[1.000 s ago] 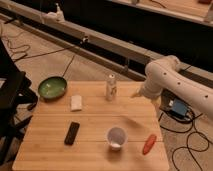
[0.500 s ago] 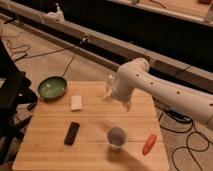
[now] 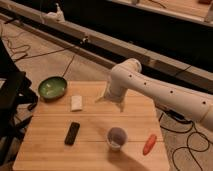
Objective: Place the white sponge in the ceramic cup
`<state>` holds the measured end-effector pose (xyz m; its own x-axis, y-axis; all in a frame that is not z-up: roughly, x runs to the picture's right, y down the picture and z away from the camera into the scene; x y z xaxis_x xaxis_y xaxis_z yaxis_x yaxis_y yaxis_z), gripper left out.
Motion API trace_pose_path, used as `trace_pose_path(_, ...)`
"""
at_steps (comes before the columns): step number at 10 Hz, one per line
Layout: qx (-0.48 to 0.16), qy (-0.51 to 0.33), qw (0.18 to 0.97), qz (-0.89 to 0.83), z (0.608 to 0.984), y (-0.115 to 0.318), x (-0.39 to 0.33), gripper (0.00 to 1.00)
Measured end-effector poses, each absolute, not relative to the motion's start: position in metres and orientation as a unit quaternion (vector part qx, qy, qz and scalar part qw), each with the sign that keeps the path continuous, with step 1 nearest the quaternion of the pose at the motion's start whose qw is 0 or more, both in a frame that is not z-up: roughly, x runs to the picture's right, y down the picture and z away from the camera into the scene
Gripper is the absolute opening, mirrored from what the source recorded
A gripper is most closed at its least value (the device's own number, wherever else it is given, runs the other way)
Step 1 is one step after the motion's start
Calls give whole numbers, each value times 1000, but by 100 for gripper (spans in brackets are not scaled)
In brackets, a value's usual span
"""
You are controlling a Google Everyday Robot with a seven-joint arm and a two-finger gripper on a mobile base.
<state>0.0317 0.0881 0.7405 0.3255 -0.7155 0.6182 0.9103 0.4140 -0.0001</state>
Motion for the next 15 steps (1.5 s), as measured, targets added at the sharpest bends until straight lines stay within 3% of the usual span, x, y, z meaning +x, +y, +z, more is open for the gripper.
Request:
trace_pose_path(5, -151, -287, 803, -499, 758, 62, 33, 80)
trace_pose_path(15, -134, -308, 719, -608, 837, 14, -104, 80)
